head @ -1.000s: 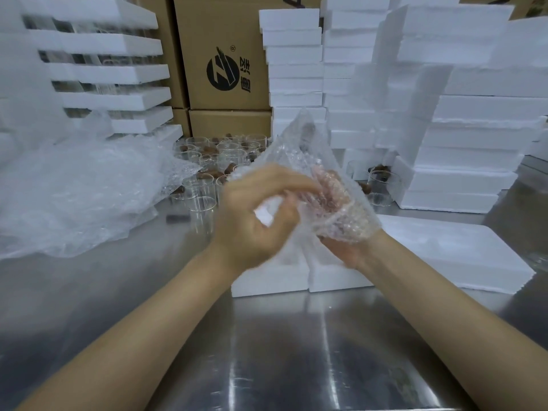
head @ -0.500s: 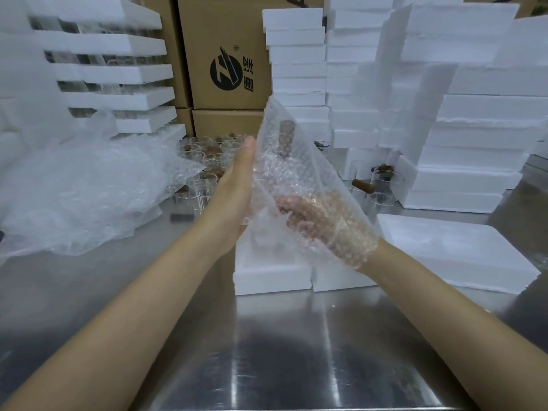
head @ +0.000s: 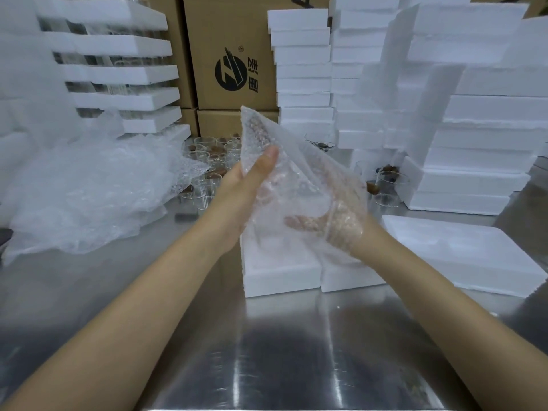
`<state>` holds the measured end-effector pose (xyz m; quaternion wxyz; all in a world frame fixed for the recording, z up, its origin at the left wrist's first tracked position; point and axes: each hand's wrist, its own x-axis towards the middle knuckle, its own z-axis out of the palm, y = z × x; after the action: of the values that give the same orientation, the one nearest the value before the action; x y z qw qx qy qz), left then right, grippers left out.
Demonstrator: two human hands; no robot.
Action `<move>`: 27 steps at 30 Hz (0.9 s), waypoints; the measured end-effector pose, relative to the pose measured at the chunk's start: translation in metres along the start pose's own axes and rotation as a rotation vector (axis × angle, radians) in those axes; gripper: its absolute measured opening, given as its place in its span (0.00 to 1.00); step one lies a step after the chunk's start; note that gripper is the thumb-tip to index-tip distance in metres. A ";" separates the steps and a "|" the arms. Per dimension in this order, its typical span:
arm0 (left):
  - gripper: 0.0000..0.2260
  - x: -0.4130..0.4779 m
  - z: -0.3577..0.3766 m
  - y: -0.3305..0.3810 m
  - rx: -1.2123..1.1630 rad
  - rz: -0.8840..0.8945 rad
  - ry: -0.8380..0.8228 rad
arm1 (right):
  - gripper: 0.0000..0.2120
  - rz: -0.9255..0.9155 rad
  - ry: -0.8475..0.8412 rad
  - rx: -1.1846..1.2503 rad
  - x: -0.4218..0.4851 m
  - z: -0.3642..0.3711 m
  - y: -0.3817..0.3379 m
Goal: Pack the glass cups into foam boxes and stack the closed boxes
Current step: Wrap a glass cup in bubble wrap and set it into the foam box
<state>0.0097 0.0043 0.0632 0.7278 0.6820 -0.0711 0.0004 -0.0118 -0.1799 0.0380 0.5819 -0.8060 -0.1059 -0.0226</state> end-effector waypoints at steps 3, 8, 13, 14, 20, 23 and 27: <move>0.49 0.003 -0.006 0.000 -0.033 -0.032 -0.070 | 0.18 -0.099 -0.039 0.107 0.002 -0.012 -0.015; 0.34 0.005 -0.016 0.002 -0.025 -0.042 -0.249 | 0.08 -0.057 0.283 0.465 0.014 -0.036 -0.025; 0.32 0.002 -0.011 0.005 -0.146 -0.001 -0.281 | 0.12 -0.060 0.326 0.977 0.021 -0.044 -0.028; 0.32 0.002 -0.008 0.004 -0.214 0.001 -0.259 | 0.15 -0.028 0.307 0.995 0.023 -0.041 -0.026; 0.22 -0.003 0.005 0.000 -0.377 0.001 -0.233 | 0.24 0.085 -0.243 0.605 0.015 -0.014 -0.021; 0.25 -0.005 0.010 -0.004 -0.240 -0.023 -0.223 | 0.21 -0.001 -0.327 0.598 0.010 -0.007 -0.020; 0.22 -0.007 0.013 -0.008 -0.114 -0.015 -0.295 | 0.21 0.002 -0.243 0.545 0.009 -0.001 -0.020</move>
<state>0.0027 -0.0088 0.0549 0.7471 0.6327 -0.1718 -0.1093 -0.0069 -0.1734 0.0587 0.7600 -0.6169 -0.1763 0.1040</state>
